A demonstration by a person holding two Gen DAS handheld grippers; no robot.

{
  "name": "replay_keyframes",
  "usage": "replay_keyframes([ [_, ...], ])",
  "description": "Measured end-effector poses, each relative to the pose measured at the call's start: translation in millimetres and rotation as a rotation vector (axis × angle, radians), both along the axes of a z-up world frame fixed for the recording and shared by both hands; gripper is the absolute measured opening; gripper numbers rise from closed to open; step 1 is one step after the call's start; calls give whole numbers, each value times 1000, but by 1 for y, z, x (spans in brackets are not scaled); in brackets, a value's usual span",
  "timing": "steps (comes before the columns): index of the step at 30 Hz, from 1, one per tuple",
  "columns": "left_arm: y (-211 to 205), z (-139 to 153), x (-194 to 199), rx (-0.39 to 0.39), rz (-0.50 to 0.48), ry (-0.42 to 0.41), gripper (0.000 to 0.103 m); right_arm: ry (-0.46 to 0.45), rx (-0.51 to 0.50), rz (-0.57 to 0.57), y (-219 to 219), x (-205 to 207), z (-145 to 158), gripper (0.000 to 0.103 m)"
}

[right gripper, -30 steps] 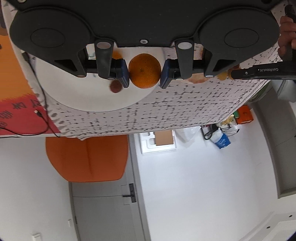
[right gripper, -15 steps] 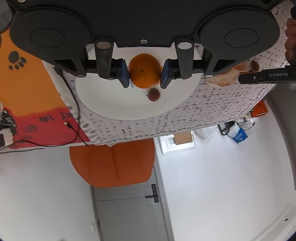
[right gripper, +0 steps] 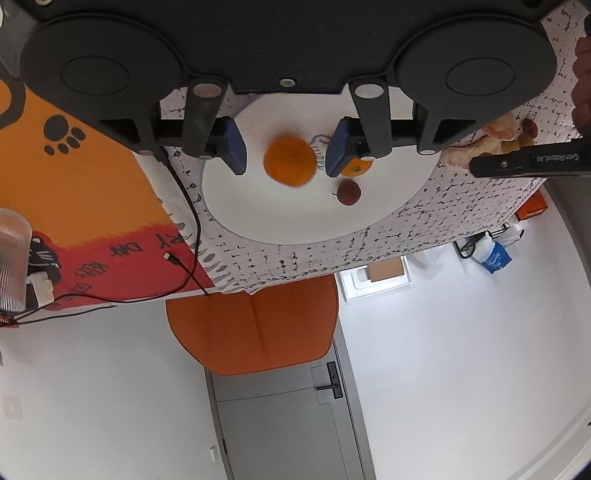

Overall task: Organize fruits
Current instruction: 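Carry the orange onto the plate and open the right tool while the left tool carries the tangerine, then lower the small tangerine onto the plate and open the left tool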

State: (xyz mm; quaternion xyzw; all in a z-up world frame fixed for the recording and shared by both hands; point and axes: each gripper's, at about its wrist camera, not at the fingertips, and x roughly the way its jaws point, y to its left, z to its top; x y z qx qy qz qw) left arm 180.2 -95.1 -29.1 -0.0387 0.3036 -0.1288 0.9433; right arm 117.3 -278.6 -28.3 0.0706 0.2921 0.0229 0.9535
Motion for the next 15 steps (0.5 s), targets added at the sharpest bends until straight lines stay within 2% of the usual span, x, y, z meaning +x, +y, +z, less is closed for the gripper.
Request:
replay_keyframes([
  [4,-13,0,6,7,-29,0,22,-9,2,12,1,-4,-1,53],
  [15,-47,4,18,21,-112,-13,22,-26,19,5,-4,-9,0,53],
])
